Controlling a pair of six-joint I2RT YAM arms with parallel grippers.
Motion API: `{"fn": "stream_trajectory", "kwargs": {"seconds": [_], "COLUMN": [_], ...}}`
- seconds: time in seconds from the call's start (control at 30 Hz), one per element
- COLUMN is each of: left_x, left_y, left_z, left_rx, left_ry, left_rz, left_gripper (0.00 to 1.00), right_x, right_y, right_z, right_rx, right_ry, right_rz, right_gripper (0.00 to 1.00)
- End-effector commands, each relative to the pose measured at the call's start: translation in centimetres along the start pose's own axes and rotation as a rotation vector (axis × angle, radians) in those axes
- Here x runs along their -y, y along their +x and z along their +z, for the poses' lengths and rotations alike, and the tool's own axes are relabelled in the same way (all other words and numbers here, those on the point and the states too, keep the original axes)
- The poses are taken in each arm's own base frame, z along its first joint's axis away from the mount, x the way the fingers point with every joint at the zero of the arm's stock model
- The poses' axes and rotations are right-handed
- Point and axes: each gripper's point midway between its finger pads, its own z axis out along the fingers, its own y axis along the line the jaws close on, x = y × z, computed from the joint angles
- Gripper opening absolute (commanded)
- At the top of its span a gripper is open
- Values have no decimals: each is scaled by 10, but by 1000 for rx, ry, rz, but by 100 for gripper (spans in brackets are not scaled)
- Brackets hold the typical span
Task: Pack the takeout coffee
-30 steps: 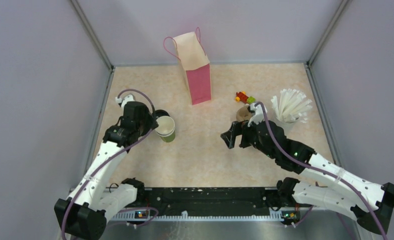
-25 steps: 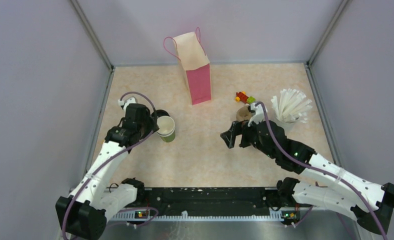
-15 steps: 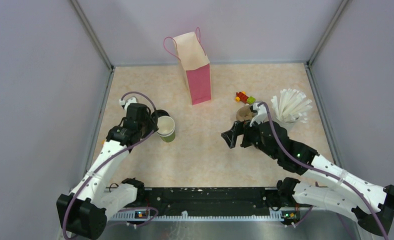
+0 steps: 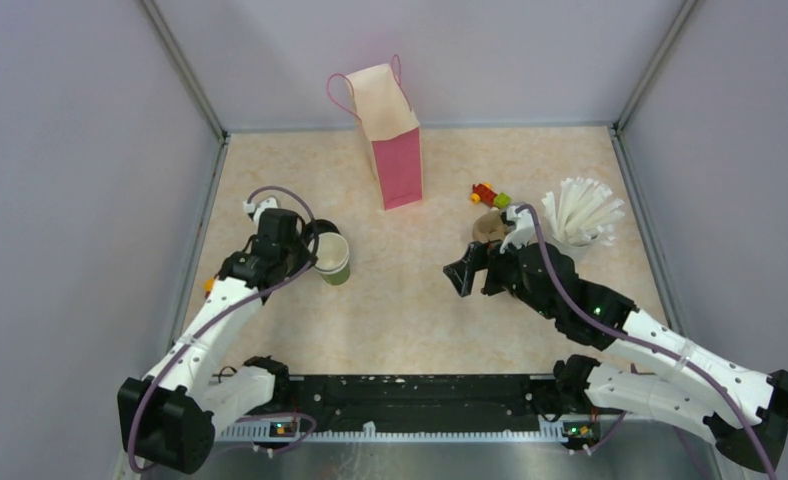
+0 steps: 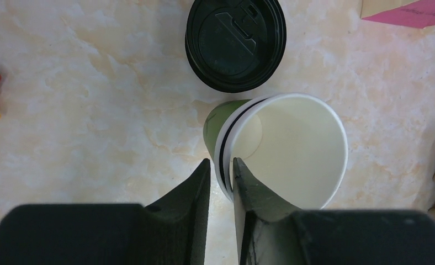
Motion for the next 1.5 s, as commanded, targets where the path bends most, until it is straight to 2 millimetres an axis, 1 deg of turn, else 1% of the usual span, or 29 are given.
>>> {"fn": "stream_trajectory", "kwargs": {"seconds": [0.0,0.2,0.23,0.47,0.6,0.67,0.73,0.8,0.9,0.97,1.0,1.17,1.23,1.33,1.47], "left_x": [10,15,17,33,52,60,64,67,68,66,66,72,72,73,74], "left_y": [-14,-16,-16,-15,-11,-8,-5,-3,0,1,2,7,7,8,10], "left_z": [-6,-15,-16,-30,-43,-48,-51,-53,-51,-48,-48,-52,-52,-52,-54], "left_rx": [54,61,61,33,7,-5,-19,-33,-38,-28,-29,-36,-35,-40,-50], "left_ry": [53,94,101,196,317,373,403,426,434,436,440,495,500,501,516], "left_rz": [-6,17,20,48,77,96,105,114,121,133,137,143,144,144,146], "left_gripper": [22,1,0,0,0,0,0,0,0,0,0,0,0,0,0], "right_x": [-7,-7,-6,0,-7,-11,-16,-25,-40,-42,-46,-67,-78,-89,-98], "right_y": [-7,-7,-6,-1,-3,-3,-1,1,7,21,21,42,46,46,48], "right_z": [-3,-4,-4,1,4,9,16,25,45,63,70,102,110,118,126], "right_rx": [24,26,26,35,44,56,61,49,9,-41,-42,-118,-139,-150,-164], "right_ry": [-26,-27,-24,-10,-44,-63,-82,-113,-148,-126,-132,-187,-225,-267,-297], "right_rz": [21,29,30,4,-1,3,17,37,85,126,155,259,278,303,324], "right_gripper": [94,94,94,94,95,95,95,95,93,89,88,83,81,76,73]}}
